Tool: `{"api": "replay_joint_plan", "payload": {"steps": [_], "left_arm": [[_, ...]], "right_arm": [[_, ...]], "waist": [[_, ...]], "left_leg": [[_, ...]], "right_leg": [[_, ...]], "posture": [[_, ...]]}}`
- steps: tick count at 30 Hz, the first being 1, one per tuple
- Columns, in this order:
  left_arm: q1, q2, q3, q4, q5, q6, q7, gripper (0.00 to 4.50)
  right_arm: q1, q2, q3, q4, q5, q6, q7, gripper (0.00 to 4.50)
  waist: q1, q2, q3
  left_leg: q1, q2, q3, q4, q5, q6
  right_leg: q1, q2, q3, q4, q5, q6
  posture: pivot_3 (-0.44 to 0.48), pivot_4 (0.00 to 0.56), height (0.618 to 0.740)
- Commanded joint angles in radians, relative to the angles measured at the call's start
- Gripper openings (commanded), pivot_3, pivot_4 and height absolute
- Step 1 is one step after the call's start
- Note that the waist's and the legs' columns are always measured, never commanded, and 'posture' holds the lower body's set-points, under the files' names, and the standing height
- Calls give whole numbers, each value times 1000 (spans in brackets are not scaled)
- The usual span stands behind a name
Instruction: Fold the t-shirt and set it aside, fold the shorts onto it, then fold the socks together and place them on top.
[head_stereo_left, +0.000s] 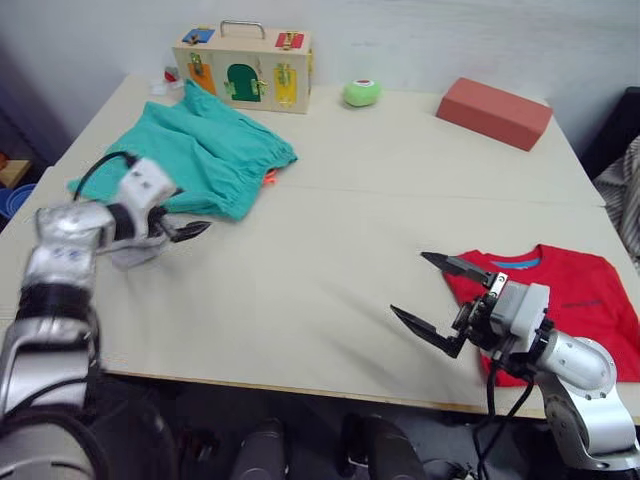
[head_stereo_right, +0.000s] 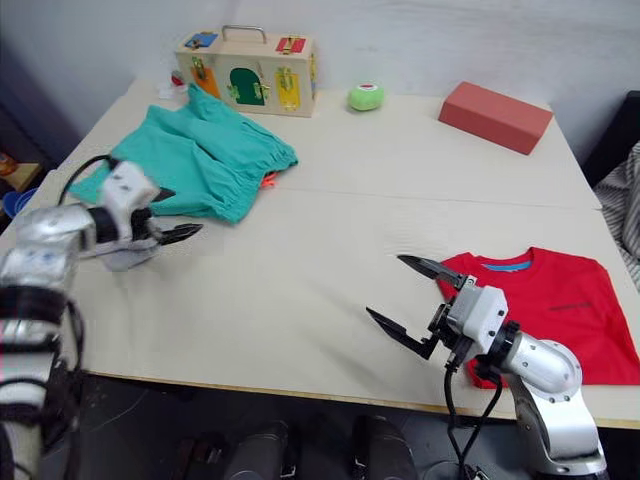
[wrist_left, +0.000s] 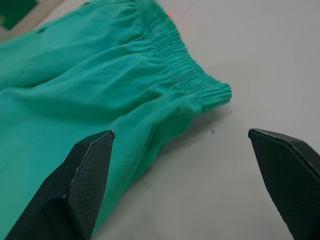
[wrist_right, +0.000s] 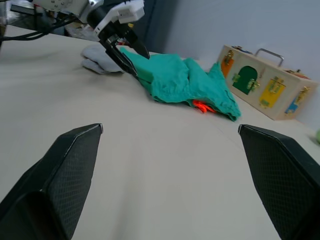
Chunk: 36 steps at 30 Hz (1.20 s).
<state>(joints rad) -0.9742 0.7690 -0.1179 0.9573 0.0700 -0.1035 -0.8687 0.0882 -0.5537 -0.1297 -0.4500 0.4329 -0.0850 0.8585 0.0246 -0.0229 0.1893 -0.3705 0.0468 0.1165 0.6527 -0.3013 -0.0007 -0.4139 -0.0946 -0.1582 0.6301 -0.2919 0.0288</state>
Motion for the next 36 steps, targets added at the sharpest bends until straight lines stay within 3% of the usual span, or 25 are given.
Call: {"api": "replay_joint_plan", "payload": {"steps": [1,4,12,18,20,23,26,29,33,36], "left_arm": [[-101,-27,-52,214,108,-117,71,4500],[-160,-60,-76,308,157,-149,119,4500],[-234,-122,-36,372,163,-166,124,1952],[-320,-175,46,347,92,-283,-18,34],[-343,-194,68,332,59,-322,-123,34],[-337,-244,91,243,-53,-322,-496,34],[-285,-269,77,133,-117,-292,-690,34],[-204,-326,56,-55,-204,-170,-746,34],[-31,-374,-21,-324,-235,-37,-710,34],[137,-403,-89,-585,-304,183,-664,34]], "right_arm": [[48,-25,-39,-61,-7,4,-17,4445],[110,-24,-58,-103,-16,8,-45,4445],[222,-9,-84,-167,-52,14,-115,4500],[243,-15,-104,-166,-51,15,-130,4500],[249,-19,-110,-165,-46,19,-129,4500],[251,-51,-154,-177,-24,35,-116,4500],[265,-75,-191,-194,4,57,-101,4500],[274,-96,-223,-194,24,74,-85,4500],[257,-109,-216,-206,32,102,-83,4500],[238,-120,-201,-235,53,147,-89,4500]], "waist": [[-17,-1,0],[-26,-3,2],[-24,-6,3],[-21,-8,5],[-22,-8,5],[-23,-8,5],[-25,-8,5],[-26,-8,4],[-27,-8,4],[-31,-7,4]], "left_leg": [[1,0,3,-2,0,1],[-1,0,4,-2,-2,1],[0,0,3,4,-4,4],[0,1,1,7,-5,6],[0,1,2,7,-3,3],[0,0,4,9,-3,3],[-1,-1,7,12,-4,5],[0,0,7,13,-4,6],[2,0,6,13,-4,5],[3,1,7,13,-4,5]], "right_leg": [[0,0,1,0,1,2],[-2,0,2,-1,0,4],[-2,-2,3,-1,0,5],[-1,-2,10,1,2,6],[-1,-2,11,1,2,6],[-1,0,11,1,2,6],[-1,2,9,2,2,6],[-1,0,16,3,2,7],[-1,0,20,7,2,7],[-1,1,22,8,2,7]], "posture": [[0,150,740],[0,150,740],[0,150,740],[0,150,740],[0,150,740],[0,150,740],[0,150,740],[0,150,740],[0,150,740],[0,150,740]]}}
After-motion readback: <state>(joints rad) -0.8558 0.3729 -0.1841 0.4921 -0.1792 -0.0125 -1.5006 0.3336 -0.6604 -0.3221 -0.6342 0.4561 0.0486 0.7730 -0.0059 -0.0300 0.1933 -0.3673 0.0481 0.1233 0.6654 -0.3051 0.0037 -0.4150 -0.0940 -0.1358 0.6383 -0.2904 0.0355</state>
